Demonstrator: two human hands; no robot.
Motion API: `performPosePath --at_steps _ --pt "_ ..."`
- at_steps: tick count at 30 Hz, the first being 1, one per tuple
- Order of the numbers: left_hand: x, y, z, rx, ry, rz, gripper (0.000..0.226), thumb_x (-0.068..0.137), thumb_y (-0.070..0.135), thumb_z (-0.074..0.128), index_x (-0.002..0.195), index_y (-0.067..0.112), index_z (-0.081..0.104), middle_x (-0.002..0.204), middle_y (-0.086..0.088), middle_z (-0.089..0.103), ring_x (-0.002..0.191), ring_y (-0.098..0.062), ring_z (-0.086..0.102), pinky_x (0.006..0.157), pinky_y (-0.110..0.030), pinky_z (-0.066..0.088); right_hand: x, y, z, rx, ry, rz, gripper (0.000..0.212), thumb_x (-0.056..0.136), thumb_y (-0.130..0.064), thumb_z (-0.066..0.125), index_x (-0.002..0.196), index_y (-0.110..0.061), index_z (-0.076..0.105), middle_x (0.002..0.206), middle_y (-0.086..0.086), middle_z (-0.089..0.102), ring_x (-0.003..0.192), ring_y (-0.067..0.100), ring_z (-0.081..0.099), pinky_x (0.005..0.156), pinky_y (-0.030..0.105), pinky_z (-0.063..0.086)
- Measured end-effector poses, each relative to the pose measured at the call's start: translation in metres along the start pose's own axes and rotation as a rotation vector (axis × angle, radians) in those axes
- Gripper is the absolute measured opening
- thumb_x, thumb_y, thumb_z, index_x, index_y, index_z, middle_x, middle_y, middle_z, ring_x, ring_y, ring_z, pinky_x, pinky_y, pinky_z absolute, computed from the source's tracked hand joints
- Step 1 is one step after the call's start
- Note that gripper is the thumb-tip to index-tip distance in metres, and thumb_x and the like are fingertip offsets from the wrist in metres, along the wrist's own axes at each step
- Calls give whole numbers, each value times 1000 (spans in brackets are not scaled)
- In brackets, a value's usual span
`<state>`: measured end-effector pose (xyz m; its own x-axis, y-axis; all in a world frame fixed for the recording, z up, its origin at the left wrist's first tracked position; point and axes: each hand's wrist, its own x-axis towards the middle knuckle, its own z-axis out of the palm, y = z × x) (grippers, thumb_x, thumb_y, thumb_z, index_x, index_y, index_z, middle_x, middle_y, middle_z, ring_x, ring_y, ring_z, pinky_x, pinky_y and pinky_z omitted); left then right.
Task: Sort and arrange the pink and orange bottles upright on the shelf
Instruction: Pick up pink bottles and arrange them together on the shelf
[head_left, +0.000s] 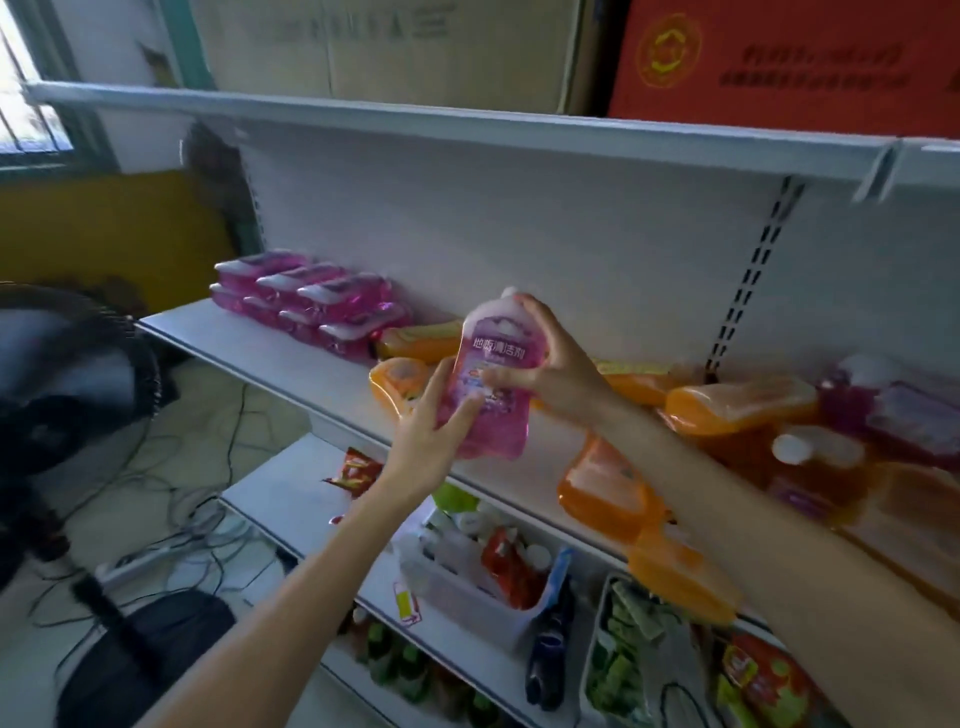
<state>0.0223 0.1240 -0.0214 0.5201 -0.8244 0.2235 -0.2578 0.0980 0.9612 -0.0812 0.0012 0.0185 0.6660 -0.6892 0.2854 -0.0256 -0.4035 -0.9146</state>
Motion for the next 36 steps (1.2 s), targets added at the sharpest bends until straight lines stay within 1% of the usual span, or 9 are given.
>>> performPosePath --at_steps 6,9,12,17,20,23,28,32,36 --pt "57 -25 -46 -145 85 -62 45 93 26 50 137 30 38 117 -15 61 91 -29 67 75 -49 56 84 14 46 73 -118 3 99 52 -30 87 138 -33 37 127 4 53 102 16 64 78 36 57" --pt "84 -37 -81 -121 148 -85 39 94 24 49 132 30 43 108 -16 65 79 -25 70 70 -44 58 116 24 80 206 -168 43 89 62 -17 85 136 -35 38 124 5 55 103 20 64 78 39 57" --pt "102 -51 -106 -131 189 -101 32 96 24 45 126 35 44 96 -12 67 65 -16 70 57 -31 58 142 32 113 134 -157 44 88 54 -38 86 128 -46 40 130 1 52 110 23 60 84 46 55" --pt "130 -91 -148 -54 336 -121 22 97 28 42 118 31 47 92 -14 69 73 -25 69 72 -49 56 191 33 162 -8 -255 -2 94 64 -27 85 141 -32 32 138 3 43 114 19 56 83 36 57" --pt "148 -110 -185 13 328 -136 35 95 30 44 129 23 38 84 0 68 82 -25 68 83 -51 51 222 26 200 -75 -344 -16 100 71 -11 80 146 -27 16 137 -2 32 115 16 49 73 19 55" --pt "169 -126 -230 -10 401 -176 42 94 33 47 132 18 38 89 -1 67 87 -23 66 86 -49 51 253 25 251 -180 -317 -35 93 70 -24 82 142 -21 23 137 10 41 113 23 55 77 27 57" --pt "197 -144 -292 -29 404 -184 55 73 23 76 119 12 47 99 -3 64 81 -6 63 70 -16 53 305 29 333 -219 -359 -54 81 75 -27 78 140 -20 31 120 6 54 102 20 61 80 30 57" --pt "204 -169 -319 -54 335 -217 98 43 44 82 128 13 42 112 -5 64 98 -17 64 85 -34 53 335 42 380 -379 -454 -44 69 85 -34 67 143 -19 33 134 15 50 114 28 55 96 42 49" --pt "220 -172 -340 467 466 -295 82 62 46 80 125 10 44 111 -11 59 97 -24 56 81 -34 47 354 40 403 -603 -511 -16 40 98 -31 46 134 -15 47 116 13 64 91 22 62 81 31 50"
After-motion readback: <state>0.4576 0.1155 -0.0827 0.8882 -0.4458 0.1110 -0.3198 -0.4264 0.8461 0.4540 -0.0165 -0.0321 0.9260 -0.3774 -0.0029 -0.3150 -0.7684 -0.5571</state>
